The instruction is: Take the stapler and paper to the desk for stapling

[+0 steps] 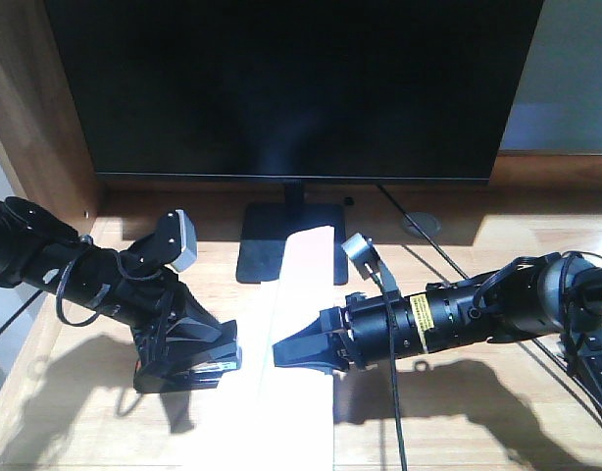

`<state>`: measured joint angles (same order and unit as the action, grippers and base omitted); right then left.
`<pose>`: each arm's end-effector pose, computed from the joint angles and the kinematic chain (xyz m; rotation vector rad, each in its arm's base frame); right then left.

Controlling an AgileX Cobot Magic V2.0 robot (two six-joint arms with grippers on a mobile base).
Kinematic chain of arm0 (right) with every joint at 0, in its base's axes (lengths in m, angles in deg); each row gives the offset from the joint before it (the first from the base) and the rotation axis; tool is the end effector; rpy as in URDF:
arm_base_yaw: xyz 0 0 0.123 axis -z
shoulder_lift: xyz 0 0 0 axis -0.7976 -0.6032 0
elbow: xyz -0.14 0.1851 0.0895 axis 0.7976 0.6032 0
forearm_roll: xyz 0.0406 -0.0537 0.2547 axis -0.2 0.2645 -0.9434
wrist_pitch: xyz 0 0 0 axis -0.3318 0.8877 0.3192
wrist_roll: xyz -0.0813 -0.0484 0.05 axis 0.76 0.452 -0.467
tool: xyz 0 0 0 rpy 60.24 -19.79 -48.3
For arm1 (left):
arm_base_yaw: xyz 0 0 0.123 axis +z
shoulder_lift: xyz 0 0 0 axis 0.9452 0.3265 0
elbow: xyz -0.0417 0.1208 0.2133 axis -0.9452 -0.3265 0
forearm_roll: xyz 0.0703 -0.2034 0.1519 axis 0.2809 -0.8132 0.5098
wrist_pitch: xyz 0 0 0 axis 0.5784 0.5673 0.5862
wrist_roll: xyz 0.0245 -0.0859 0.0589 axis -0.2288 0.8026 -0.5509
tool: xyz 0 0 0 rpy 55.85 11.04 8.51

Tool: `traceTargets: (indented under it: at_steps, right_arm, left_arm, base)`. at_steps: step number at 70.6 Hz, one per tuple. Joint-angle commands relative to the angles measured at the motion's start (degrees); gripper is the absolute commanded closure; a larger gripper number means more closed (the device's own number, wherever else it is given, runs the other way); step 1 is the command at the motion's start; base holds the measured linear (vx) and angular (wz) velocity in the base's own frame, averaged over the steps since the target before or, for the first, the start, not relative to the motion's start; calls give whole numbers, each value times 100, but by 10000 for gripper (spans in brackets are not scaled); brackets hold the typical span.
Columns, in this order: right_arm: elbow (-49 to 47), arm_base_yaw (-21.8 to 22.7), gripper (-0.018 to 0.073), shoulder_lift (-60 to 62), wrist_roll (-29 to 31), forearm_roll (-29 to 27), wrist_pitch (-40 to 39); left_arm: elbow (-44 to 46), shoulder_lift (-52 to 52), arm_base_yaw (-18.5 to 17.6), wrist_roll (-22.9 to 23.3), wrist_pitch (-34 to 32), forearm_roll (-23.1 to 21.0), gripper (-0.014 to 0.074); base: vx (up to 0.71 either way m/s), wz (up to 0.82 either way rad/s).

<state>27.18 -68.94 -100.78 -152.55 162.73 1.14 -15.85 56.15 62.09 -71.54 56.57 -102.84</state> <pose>0.2785 0.1807 0.0875 -0.4110 2.4023 1.6781 0.3220 -0.1247 0.1154 1.4718 2.0118 -0.7680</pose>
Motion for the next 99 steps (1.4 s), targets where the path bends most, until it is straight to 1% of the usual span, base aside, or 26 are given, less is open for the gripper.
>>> traceTargets:
  at_steps: [1,11,19,24,28,36,60,77,91,99]
  right_arm:
    - [-115,45,562,277,-310,-39,-144]
    - [-115,169,562,310,-647,308,-92]
    - [-115,222,562,391,-765,506,9]
    - [-115,219,562,413,-765,524,36]
    - [-115,219,562,413,-711,510,63]
    - [-115,219,562,413,-395,489,-32]
    - [-115,224,562,476,-478,505,-35]
    - [-115,224,562,966,-201,524,-56]
    - [-115,224,562,1094,98,524,-427]
    - [-115,224,562,1080,181,556,-450]
  left_arm:
    - [135,-231,-18,12,192,-262,603]
    - [135,-231,-18,12,192,-262,603]
    - [135,-231,-18,12,197,-262,603]
    - [135,-231,-18,12,197,-262,603]
    - [135,-231,-18,12,197,-262,603]
    - [135,-231,-18,12,197,-262,603]
    - [135,-231,-18,12,197,-262,603]
    - [135,-231,-18,12,197,-262,603]
    - [135,-231,-18,12,197,-262,603]
    - [135,-231,-18,12,197,-262,603]
  base:
    - [0,0]
    - [0,0]
    - [0,0]
    - [0,0]
    - [0,0]
    - [0,0]
    - [0,0]
    - [0,0]
    - [0,0]
    - [0,0]
